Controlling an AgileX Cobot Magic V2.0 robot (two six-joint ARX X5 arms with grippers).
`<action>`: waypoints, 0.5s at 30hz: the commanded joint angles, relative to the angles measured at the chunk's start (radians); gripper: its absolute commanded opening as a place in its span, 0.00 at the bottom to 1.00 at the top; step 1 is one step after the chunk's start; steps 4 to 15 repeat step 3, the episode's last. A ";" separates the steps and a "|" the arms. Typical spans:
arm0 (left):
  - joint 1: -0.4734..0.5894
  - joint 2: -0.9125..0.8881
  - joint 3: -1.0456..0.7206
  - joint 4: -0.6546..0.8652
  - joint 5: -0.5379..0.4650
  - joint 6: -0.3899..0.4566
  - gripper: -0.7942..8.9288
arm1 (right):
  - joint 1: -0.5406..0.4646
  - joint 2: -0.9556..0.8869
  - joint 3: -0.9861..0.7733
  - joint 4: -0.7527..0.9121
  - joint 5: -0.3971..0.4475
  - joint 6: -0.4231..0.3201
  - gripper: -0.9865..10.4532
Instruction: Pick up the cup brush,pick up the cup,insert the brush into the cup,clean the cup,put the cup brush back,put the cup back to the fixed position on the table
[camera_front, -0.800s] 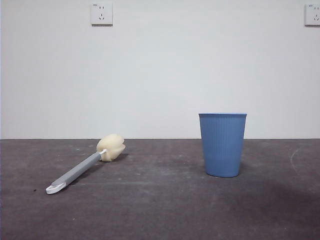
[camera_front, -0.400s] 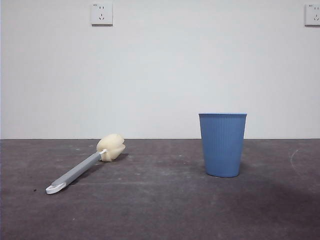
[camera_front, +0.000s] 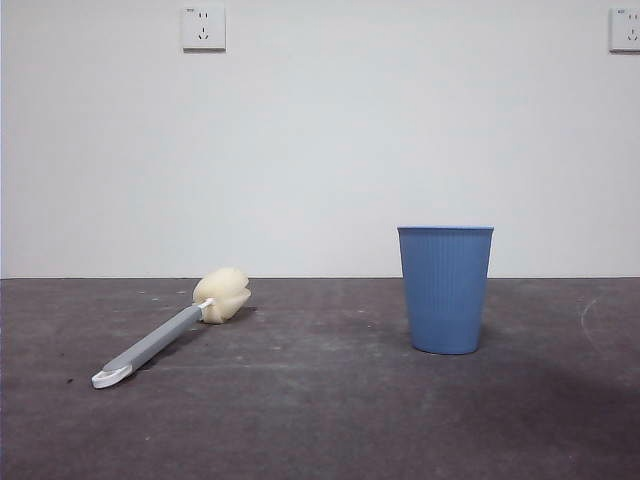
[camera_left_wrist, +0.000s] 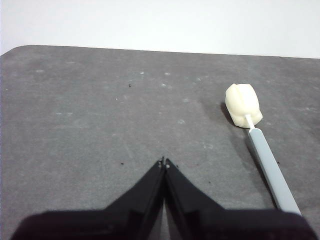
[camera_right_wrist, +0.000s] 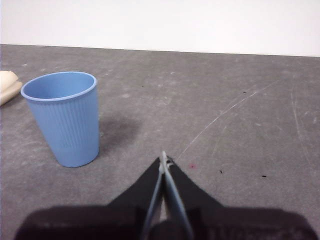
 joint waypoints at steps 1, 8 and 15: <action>0.003 -0.002 -0.014 0.003 0.001 -0.003 0.08 | 0.000 0.000 -0.013 -0.006 0.003 0.010 0.09; 0.003 -0.002 -0.014 0.003 0.001 -0.003 0.08 | 0.000 0.000 -0.013 -0.006 0.003 0.009 0.09; 0.003 -0.002 -0.014 0.003 0.001 -0.003 0.08 | 0.000 0.000 -0.013 -0.006 0.003 0.009 0.09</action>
